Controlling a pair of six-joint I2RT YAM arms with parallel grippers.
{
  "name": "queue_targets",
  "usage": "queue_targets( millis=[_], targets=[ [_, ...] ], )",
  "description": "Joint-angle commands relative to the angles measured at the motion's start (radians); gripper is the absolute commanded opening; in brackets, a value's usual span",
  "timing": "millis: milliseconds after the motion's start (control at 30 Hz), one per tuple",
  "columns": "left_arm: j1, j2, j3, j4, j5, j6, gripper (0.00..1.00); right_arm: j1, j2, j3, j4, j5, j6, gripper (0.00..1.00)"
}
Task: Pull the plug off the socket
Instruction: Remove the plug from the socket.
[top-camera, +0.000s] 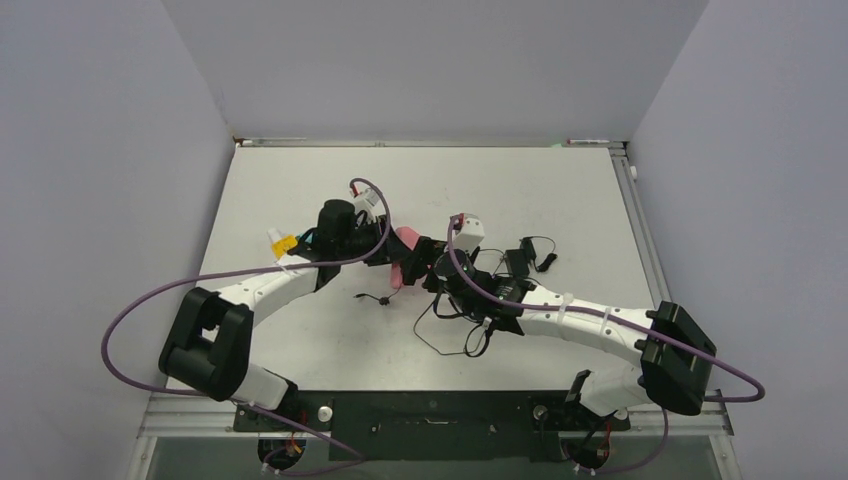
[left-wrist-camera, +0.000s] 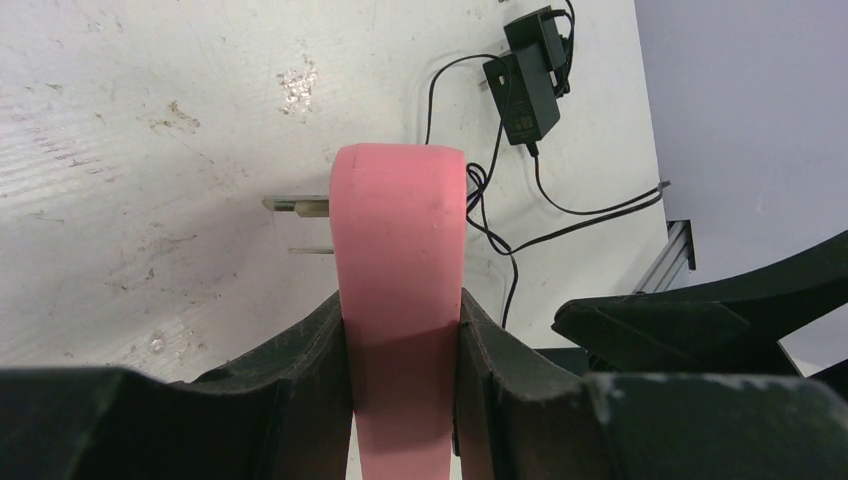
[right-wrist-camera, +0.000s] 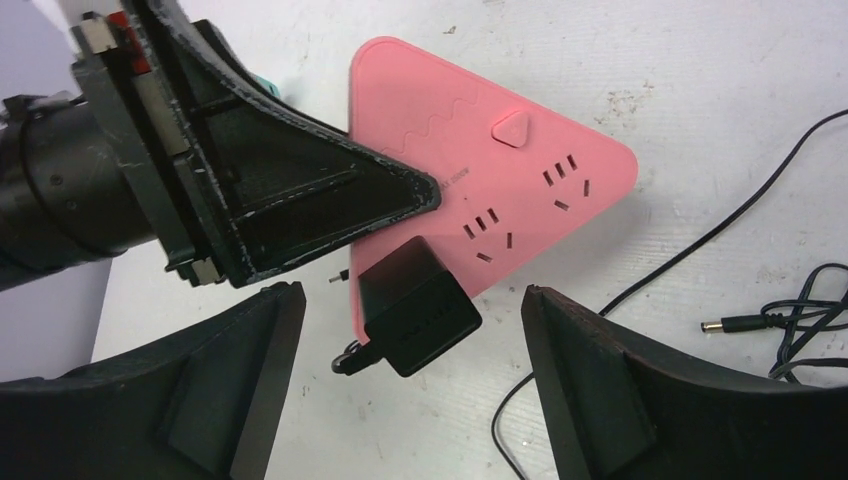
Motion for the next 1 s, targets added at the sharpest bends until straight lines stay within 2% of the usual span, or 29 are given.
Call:
queue_targets(
  millis=[0, 200, 400, 567, 967],
  targets=[
    [-0.015, -0.082, -0.001, 0.079, -0.066, 0.009, 0.0, 0.006, 0.009, 0.031, -0.017, 0.05, 0.099, 0.8],
    [-0.021, -0.114, -0.008, 0.076, -0.103, 0.02, 0.0, 0.0, -0.002, -0.003, 0.017, 0.063, 0.162, 0.71],
    [-0.034, -0.158, -0.011, 0.054, -0.157, 0.048, 0.0, -0.036, -0.001, -0.006, 0.017, 0.021, 0.208, 0.7],
    [-0.05, -0.197, -0.015, 0.032, -0.219, 0.076, 0.0, -0.08, 0.0, -0.041, 0.09, -0.053, 0.256, 0.7],
    [-0.072, -0.23, -0.032, 0.019, -0.305, 0.09, 0.0, -0.097, 0.041, -0.065, 0.18, -0.144, 0.326, 0.58]
  ],
)
